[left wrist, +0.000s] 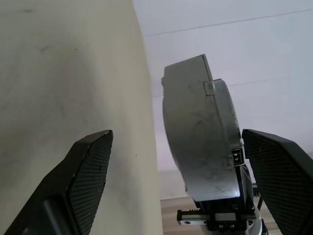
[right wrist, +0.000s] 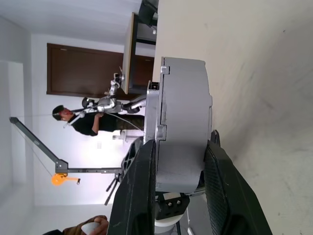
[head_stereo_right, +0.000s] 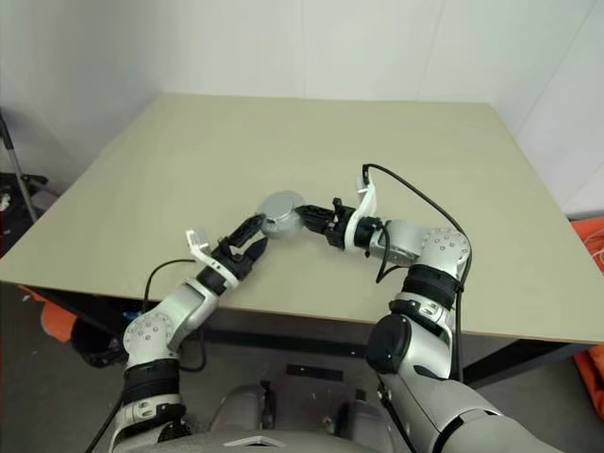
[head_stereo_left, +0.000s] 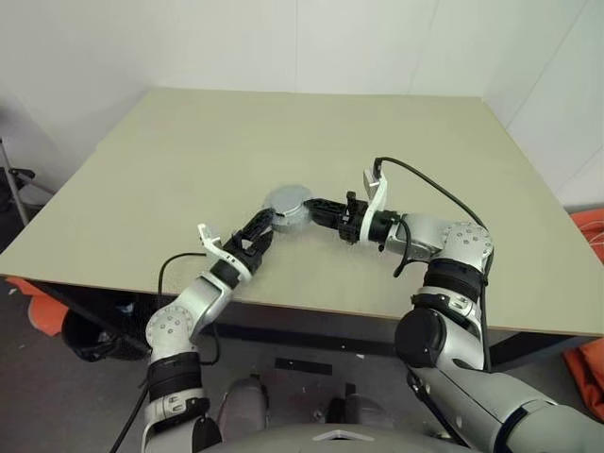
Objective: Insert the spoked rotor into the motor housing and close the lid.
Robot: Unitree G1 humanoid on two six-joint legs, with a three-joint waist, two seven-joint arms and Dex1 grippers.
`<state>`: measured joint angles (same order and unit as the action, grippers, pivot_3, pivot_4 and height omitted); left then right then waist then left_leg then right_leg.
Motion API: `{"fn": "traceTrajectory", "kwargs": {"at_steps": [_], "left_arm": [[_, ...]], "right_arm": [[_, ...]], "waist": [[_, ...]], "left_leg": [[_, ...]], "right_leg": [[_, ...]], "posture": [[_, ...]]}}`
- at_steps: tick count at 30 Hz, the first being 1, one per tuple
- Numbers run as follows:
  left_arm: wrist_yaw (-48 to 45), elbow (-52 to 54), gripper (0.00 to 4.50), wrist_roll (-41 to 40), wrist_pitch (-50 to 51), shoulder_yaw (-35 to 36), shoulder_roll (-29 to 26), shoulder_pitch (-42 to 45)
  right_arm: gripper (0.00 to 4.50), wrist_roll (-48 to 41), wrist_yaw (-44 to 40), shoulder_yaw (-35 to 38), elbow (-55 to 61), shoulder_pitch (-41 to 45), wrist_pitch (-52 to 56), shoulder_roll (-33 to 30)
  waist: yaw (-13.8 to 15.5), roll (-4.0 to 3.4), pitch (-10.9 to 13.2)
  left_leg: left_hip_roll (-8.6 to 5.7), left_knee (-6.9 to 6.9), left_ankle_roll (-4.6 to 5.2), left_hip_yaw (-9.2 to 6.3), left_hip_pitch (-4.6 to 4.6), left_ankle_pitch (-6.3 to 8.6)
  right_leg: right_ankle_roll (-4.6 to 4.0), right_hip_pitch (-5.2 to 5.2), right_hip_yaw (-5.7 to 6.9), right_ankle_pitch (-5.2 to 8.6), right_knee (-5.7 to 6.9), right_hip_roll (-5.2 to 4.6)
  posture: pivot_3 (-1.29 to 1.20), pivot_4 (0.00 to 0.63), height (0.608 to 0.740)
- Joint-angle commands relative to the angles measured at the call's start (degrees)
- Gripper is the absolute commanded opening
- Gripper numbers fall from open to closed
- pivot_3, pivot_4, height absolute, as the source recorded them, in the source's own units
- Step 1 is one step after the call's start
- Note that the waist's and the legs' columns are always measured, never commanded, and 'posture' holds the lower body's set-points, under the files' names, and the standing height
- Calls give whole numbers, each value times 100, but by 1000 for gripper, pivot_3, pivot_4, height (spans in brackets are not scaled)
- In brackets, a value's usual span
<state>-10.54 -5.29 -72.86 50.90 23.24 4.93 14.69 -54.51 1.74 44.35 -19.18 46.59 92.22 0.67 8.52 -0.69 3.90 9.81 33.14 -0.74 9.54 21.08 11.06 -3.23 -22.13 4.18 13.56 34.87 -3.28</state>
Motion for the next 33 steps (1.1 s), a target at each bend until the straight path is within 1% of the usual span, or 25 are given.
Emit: {"fn": "traceTrajectory", "kwargs": {"at_steps": [1, 9, 12, 16, 17, 24, 31, 32, 33], "left_arm": [[-225, -72, 4487, -139, -98, -42, 35, 235], [-294, -380, 4487, -84, -121, -98, 107, 504], [-186, -379, 3877, -108, -94, -113, 156, 552], [-58, -340, 2577, -159, -88, -104, 201, 592], [-29, -326, 2402, -187, -89, -102, 201, 591], [158, -150, 2356, -394, -146, -95, 209, 521], [308, 51, 2288, -574, -297, -35, 272, 436], [325, 83, 2287, -603, -315, -26, 283, 423], [339, 107, 2286, -624, -330, -19, 293, 414]], "right_arm": [[1149, -412, -18, 78, 352, 183, 28, 41], [1149, -621, 153, 16, 475, 109, 28, 145], [1149, -729, 226, -5, 502, 88, 28, 180], [1149, -836, 310, -18, 507, 82, 28, 210], [1149, -857, 331, -21, 500, 80, 28, 206], [1149, -825, 417, 50, 526, 6, 14, 250], [1149, -827, 474, 215, 656, -377, -72, 415], [1709, -861, 503, 254, 692, -448, -70, 449], [1871, -886, 523, 277, 717, -510, -75, 471]], "waist": [[0, 0, 0], [-7, 0, 0], [-2, 0, 0], [-1, 0, 0], [1, 0, 0], [-2, 0, 0], [0, 0, 0], [0, 0, 0], [1, 0, 0]], "left_leg": [[-1, 1, 0, 0, 0, 0], [0, 1, 0, -2, 0, 0], [0, 1, 0, -2, 0, 0], [-1, 3, 0, -3, 1, 0], [-1, 4, 0, -3, 3, 0], [0, 7, 0, -4, 2, 0], [0, 8, 0, -6, 5, 0], [-1, 9, 0, -6, 4, 0], [0, 9, 0, -6, 3, 0]], "right_leg": [[-3, 0, 0, -2, 0, 0], [-3, 0, 0, -3, 1, 0], [-4, 0, 0, -3, 1, 0], [-4, 1, 0, -4, 2, 0], [-4, 0, 0, -4, 2, 0], [-4, 1, 0, -4, 5, 0], [-4, 0, 1, -4, 4, 0], [-3, 1, 1, -4, 5, 0], [-3, 2, 1, -4, 5, 0]], "posture": [[0, 0, 740], [0, 0, 740], [0, 0, 740], [0, 0, 740], [0, 0, 740], [0, 0, 740], [0, 0, 740], [0, 0, 740], [0, 0, 740]]}}
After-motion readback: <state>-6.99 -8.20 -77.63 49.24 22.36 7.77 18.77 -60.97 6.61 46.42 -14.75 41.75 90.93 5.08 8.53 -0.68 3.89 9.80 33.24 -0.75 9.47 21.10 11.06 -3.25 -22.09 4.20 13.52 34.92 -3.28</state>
